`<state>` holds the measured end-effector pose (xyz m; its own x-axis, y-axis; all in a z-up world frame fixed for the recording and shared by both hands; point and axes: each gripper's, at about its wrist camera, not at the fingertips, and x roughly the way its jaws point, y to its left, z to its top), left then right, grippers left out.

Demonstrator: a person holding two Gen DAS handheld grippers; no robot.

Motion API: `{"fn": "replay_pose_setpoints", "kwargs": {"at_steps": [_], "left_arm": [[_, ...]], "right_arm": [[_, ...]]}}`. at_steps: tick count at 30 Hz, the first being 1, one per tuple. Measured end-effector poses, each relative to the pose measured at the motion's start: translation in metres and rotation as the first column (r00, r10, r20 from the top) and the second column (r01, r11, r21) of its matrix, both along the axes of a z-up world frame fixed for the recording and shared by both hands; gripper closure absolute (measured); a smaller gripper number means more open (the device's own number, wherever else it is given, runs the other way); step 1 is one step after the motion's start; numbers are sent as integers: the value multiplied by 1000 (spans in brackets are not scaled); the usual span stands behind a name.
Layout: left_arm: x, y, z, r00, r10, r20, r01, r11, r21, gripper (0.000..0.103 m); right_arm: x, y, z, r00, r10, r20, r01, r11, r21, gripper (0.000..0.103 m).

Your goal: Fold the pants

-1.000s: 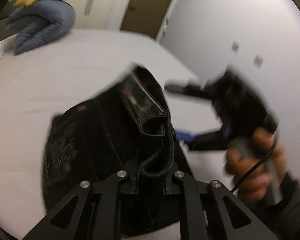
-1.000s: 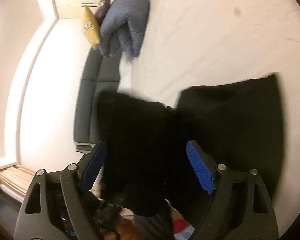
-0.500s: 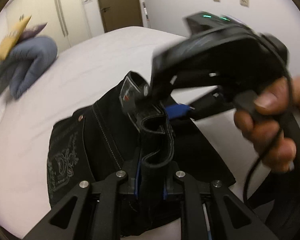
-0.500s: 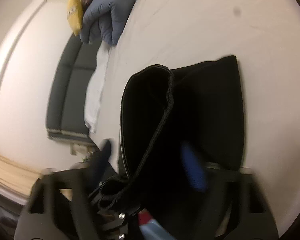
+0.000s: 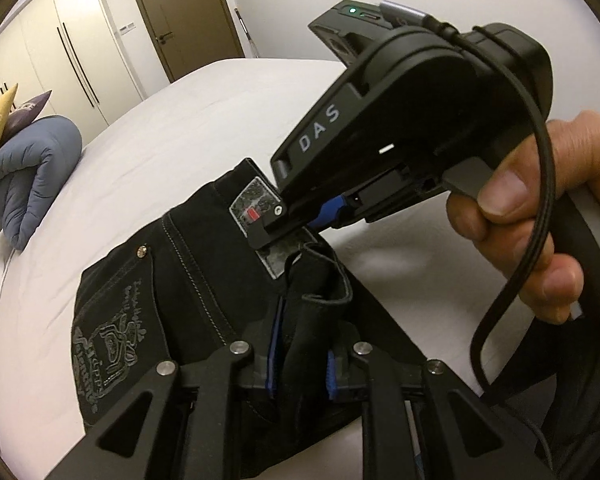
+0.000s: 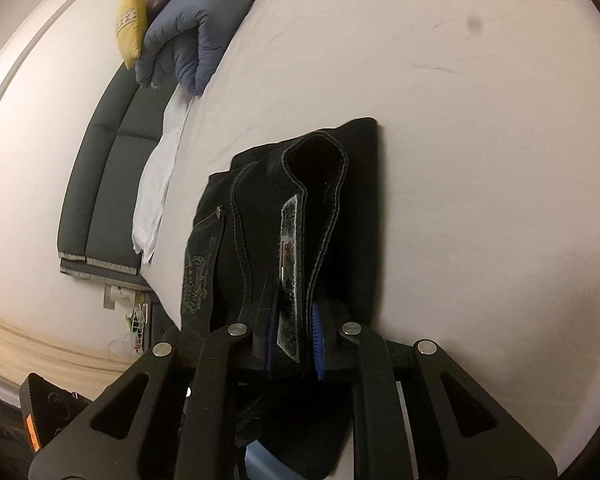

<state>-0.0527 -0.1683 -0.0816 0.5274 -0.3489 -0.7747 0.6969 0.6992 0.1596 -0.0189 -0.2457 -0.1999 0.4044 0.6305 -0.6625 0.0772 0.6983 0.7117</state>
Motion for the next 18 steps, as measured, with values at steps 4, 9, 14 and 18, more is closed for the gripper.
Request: {"fn": "replay_pose_setpoints", "kwargs": {"at_steps": [4,9,14,18], "left_arm": [[0,-2,-4,1000,-27,-16,27,1000,-6,81],[1,15,2,996,-48,-78,42,996,-73,70],[-3,75,51,996,-21,-81,1,970,-241,21],[21,126,72,996,73,-53,-85,951,-298,18]], "right_arm": [[-11,-9,-12,999,-39,-3,39,999,23,90],[-19,-20,-32,998,-56,-14,58,992,117,87],[-30,-32,-4,987,-157,-17,158,987,28,77],[-39,-14,40,990,-105,92,103,994,32,75]]}}
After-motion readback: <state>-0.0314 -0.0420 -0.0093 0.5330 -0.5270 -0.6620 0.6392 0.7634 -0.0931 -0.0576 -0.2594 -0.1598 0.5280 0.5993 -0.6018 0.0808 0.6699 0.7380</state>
